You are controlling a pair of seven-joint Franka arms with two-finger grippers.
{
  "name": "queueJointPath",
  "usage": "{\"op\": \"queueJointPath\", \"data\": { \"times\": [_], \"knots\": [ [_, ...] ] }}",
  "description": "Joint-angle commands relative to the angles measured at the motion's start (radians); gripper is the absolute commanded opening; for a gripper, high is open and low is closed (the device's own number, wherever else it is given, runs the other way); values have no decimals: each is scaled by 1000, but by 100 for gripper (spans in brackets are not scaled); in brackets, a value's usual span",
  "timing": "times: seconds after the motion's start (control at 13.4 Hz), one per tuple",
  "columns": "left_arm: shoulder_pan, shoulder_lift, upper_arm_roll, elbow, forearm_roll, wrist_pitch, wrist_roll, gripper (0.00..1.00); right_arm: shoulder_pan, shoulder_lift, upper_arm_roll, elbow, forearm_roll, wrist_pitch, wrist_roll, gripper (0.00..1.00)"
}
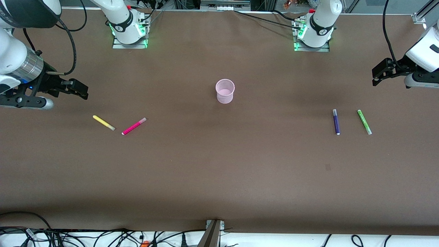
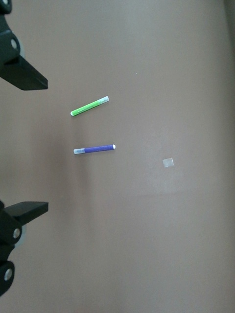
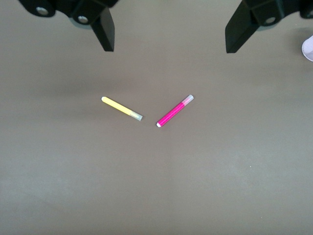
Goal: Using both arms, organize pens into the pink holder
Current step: 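Lower both grippers onto the pink and purple markers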
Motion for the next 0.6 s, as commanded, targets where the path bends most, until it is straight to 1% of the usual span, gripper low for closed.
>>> {"op": "queueJointPath", "data": {
  "times": [0.0, 0.37, 0.52],
  "knots": [
    [-7, 14, 2, 33, -9, -25, 10, 100, 13, -9, -12, 10, 12, -21, 30, 100],
    [-7, 14, -1, 33, -7, -25, 11, 100, 13, 6, -14, 13, 12, -18, 100, 100],
    [-5, 19, -1, 33, -9, -48, 11, 100, 9, 12, -15, 12, 16, -20, 167, 100]
  ]
}}
